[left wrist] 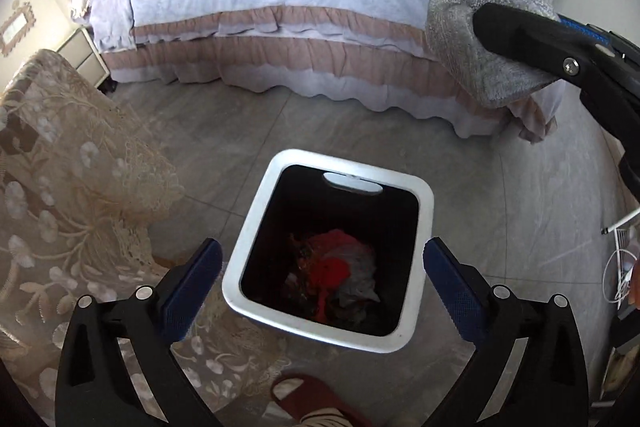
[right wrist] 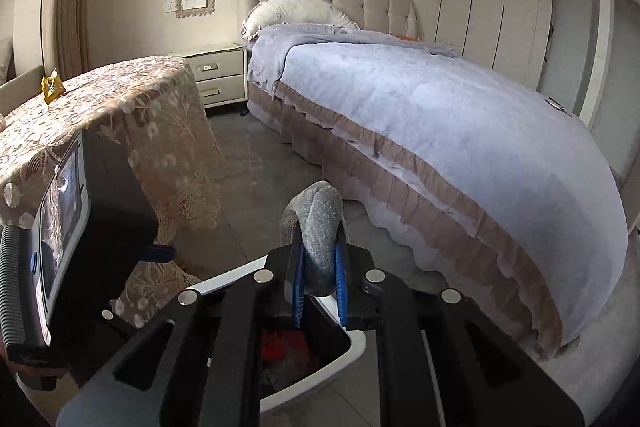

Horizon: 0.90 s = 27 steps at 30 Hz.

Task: Collect trash
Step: 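Open left tool over the bin while right tool releases the grey item, then move both tools back over the white tissue bundle and yellow wrapper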

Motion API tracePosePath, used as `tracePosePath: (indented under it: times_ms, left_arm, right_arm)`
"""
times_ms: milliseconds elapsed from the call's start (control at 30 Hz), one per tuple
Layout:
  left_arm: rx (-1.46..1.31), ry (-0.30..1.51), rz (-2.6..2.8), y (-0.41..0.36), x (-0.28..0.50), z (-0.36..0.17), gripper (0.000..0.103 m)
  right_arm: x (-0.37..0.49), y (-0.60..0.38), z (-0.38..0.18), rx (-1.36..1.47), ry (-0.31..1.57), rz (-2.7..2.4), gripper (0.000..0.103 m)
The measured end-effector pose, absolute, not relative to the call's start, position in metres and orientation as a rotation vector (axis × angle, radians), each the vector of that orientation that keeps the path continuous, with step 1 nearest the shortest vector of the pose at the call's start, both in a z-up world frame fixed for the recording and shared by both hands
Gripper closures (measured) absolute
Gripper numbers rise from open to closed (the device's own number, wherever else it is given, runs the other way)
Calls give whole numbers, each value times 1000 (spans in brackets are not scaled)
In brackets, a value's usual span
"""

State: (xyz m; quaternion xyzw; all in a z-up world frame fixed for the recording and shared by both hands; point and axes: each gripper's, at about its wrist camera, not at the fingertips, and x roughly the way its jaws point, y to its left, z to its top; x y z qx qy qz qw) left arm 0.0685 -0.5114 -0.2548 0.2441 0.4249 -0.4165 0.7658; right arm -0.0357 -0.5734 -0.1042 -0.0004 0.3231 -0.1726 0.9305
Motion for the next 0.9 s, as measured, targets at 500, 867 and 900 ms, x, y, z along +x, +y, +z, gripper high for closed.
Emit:
tracePosePath:
  times_ms: [500, 867, 900]
  left_arm:
    - [310, 685, -745, -456, 96, -174, 4]
    - [216, 630, -746, -428, 92, -146, 4]
    - [211, 623, -747, -425, 91, -141, 4]
  right_arm:
    - [-6, -567, -134, 13, 706, -234, 88]
    - [-4, -554, -129, -95, 667, -247, 4]
    - [-6, -556, -121, -79, 643, -253, 4]
